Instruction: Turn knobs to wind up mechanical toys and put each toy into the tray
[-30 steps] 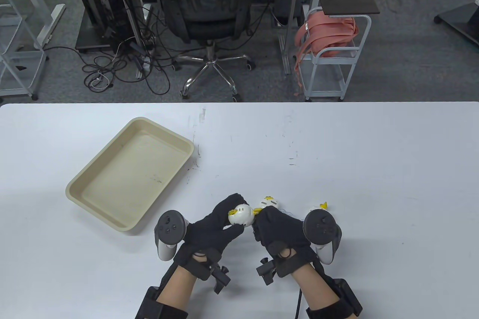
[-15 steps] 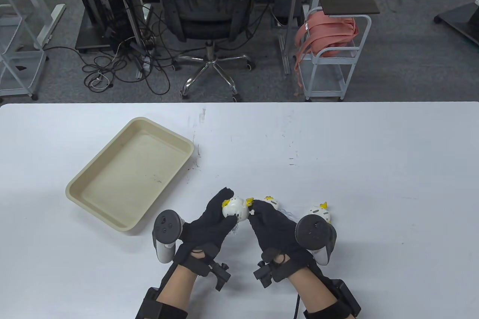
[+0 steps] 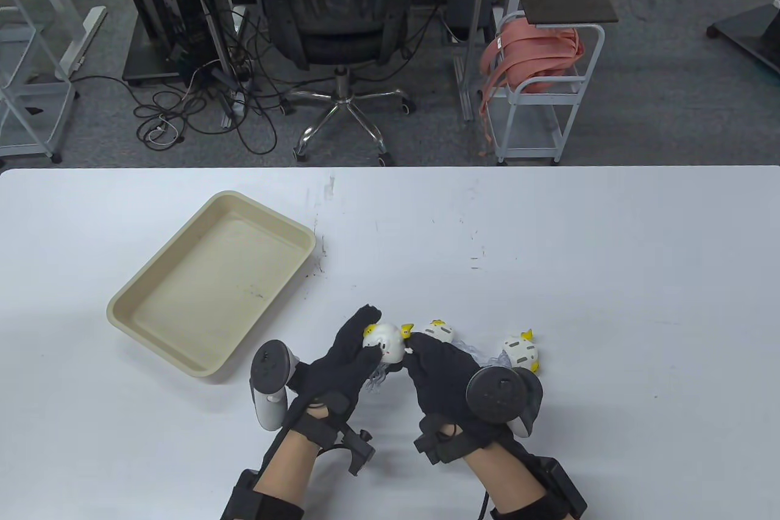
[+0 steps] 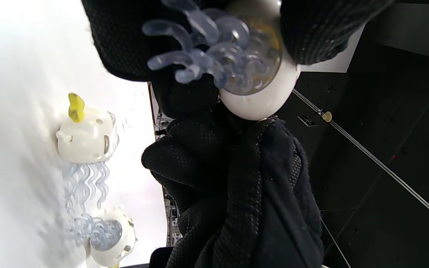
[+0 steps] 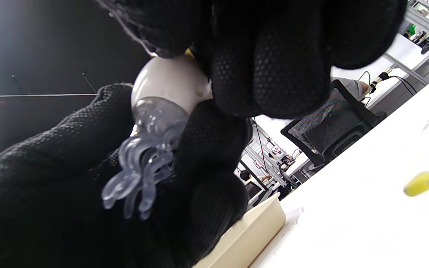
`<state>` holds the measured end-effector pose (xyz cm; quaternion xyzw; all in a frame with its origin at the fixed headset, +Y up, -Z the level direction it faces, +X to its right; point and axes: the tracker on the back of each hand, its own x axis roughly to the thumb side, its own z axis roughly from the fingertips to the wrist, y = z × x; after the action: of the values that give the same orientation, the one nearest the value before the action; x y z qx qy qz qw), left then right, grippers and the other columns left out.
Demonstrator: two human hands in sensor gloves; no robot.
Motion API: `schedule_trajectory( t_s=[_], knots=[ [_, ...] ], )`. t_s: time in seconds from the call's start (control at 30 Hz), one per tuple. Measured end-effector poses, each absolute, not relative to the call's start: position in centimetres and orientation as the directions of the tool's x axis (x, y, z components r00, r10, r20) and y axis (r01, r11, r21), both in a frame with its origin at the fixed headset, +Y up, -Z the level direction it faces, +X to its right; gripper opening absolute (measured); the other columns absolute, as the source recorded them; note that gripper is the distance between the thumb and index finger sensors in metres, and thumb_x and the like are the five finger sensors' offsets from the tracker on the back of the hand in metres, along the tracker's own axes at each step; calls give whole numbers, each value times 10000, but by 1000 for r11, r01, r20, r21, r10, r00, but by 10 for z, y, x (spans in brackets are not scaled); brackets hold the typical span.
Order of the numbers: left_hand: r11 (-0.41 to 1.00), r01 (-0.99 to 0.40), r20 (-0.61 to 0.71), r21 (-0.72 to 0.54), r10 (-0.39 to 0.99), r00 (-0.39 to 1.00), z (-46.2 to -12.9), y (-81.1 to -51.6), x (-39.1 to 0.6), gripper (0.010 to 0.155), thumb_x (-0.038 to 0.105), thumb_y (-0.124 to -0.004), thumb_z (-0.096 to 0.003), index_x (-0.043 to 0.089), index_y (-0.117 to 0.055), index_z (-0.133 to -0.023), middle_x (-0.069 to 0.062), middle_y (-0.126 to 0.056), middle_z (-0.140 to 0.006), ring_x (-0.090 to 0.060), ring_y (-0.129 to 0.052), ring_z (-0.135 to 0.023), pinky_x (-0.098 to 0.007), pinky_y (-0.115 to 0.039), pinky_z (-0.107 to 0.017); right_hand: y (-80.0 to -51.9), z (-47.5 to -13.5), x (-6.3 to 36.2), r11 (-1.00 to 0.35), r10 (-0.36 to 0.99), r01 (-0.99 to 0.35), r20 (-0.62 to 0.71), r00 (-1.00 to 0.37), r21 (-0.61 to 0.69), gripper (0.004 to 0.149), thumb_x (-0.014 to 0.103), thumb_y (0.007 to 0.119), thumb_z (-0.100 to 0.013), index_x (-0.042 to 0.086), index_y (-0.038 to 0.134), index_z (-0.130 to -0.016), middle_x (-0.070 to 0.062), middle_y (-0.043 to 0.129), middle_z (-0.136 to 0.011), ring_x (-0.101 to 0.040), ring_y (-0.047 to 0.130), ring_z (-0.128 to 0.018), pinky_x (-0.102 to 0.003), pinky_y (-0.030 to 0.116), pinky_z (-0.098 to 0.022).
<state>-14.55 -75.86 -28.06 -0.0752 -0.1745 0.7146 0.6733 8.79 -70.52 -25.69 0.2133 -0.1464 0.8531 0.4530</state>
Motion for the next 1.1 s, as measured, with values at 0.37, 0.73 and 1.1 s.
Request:
schedule_trajectory(
  t_s=[0.37, 0.73, 1.1],
  knots=[
    [91, -924, 216, -372, 976, 10, -278, -751, -140, 707, 437, -798, -503, 296, -461, -1109, -142, -766, -1046, -257, -996, -817, -483, -758, -680, -716, -268, 102, -349, 893, -936, 316, -321, 37, 457, 339, 734, -484, -75, 891, -595, -108, 1029, -328, -219, 968, -168, -499, 832, -304],
    [199, -910, 325, -364, 943, 76, -275, -742, -139, 696, 391, -821, -489, 403, -493, -1103, -70, -718, -1111, -261, -942, -899, -501, -713, -726, -726, -275, 108, -164, 978, -977, 149, -143, 138, 455, 375, 732, -487, -30, 935, -443, 12, 1010, -154, -113, 942, -4, -417, 878, -174],
    [209, -913, 330, -351, 940, 89, -275, -743, -140, 687, 396, -816, -491, 368, -504, -1102, -103, -743, -1083, -266, -971, -857, -484, -737, -710, -726, -273, 107, -221, 962, -970, 186, -201, 99, 468, 382, 736, -498, -47, 923, -515, -52, 1031, -235, -171, 964, -83, -459, 856, -240]
  ],
)
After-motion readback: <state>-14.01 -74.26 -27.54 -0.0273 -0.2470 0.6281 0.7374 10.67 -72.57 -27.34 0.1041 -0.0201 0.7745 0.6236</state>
